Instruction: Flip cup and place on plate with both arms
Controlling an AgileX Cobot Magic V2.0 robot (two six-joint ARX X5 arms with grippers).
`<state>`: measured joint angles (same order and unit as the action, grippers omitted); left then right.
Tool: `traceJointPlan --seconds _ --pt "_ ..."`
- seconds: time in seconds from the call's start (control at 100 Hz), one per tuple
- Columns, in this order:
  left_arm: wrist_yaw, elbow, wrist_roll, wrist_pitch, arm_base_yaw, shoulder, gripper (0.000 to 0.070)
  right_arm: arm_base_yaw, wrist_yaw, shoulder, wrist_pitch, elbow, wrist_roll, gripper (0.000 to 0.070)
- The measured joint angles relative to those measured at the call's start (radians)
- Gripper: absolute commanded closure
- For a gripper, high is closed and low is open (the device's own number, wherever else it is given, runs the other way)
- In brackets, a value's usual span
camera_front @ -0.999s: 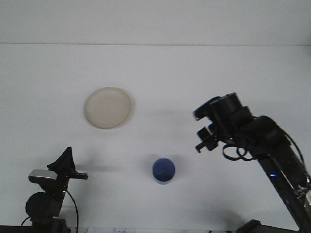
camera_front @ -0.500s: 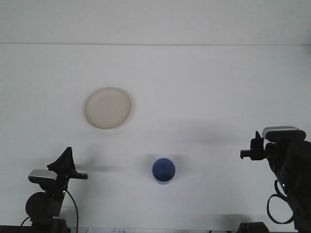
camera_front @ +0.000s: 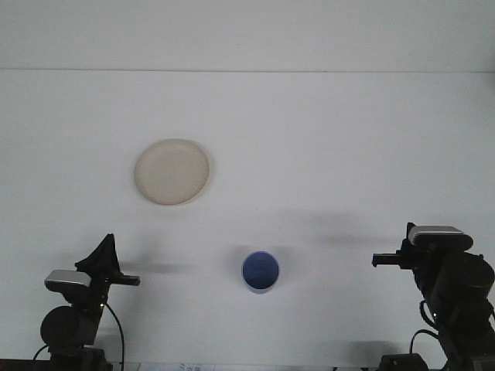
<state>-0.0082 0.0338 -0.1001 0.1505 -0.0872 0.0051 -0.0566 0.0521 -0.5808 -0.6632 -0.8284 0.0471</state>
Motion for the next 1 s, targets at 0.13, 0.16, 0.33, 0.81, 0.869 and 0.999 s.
traceJointPlan --seconds 0.13,0.16,0.33,0.81,0.869,0.999 --pt "0.000 0.031 -0.070 -0.039 0.000 0.006 0.0688 0.000 0.000 0.000 0.010 0.000 0.003 0.0700" --pt "0.000 0.059 -0.089 -0.064 0.000 0.013 0.0688 0.000 0.000 0.000 0.011 0.000 0.003 0.0700" --pt "0.000 0.336 -0.168 -0.218 0.000 0.127 0.0688 0.000 0.000 0.000 0.010 0.000 0.003 0.0700" --pt "0.462 1.111 0.014 -0.871 -0.006 0.811 0.0688 0.000 0.000 0.000 0.010 0.000 0.003 0.0700" --pt "0.503 1.119 0.023 -0.877 -0.016 0.870 0.0688 0.000 0.000 0.000 0.011 0.000 0.003 0.0700" --pt "0.510 1.111 0.024 -0.893 -0.027 0.925 0.0681 0.000 0.000 0.000 0.010 0.000 0.003 0.0700"
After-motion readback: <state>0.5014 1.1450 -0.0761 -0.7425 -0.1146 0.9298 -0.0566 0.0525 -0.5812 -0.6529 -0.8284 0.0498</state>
